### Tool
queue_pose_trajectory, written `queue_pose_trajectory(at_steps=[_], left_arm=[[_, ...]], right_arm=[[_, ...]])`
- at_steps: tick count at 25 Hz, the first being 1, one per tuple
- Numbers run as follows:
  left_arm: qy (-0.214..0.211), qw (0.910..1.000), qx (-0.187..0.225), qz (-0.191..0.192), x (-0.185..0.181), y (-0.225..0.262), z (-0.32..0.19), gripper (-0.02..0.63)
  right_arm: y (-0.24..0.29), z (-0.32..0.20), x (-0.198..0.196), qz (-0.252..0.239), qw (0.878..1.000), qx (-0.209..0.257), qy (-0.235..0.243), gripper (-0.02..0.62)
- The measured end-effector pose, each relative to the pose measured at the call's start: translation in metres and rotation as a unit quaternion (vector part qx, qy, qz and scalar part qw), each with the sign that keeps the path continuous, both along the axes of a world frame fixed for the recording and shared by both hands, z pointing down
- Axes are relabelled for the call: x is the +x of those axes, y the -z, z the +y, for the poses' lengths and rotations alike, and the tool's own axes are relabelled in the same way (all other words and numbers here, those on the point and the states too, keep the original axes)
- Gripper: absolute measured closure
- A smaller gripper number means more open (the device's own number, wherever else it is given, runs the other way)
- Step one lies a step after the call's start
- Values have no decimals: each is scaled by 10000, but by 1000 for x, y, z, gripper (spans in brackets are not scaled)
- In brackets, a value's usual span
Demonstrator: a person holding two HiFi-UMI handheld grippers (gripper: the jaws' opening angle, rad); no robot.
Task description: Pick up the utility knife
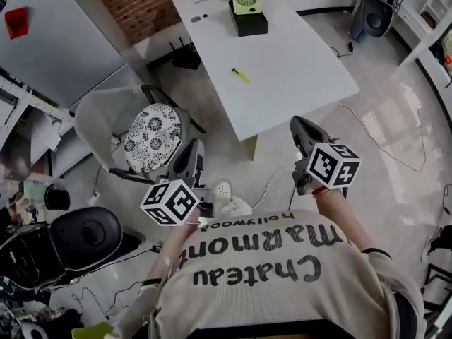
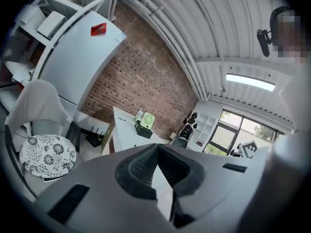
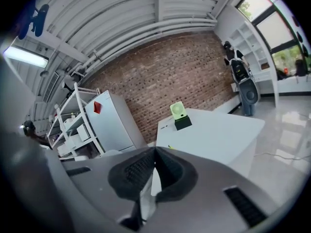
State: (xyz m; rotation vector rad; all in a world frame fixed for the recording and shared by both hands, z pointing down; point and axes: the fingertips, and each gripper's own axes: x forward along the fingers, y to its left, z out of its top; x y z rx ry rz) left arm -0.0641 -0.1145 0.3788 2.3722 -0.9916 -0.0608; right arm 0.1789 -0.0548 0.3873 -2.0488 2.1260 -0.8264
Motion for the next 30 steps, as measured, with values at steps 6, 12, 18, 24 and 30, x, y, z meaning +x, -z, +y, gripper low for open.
queue_pose_trajectory(at_steps=[6,12,18,24,30], left_arm=[[-498,9987,130,14,12,15,-77,604],[-520,9977,425,116,-7,35,-155,604],[-582,9980,232,55,-19,17,-197,604],[-501,9986,128,-94,-43,9,-232,604],[-383,9992,96,-30,-64,2,-264,604]], right_arm=[[7,-55,-3,82,9994,-47,-333,592],[17,-115,-16,184,9987,31,-468,592],[1,-160,-21,166,9983,-102,-551,592],[-27,-197,-11,56,9972,-268,-695,592],[-56,-228,-8,113,9966,-445,-690,591]])
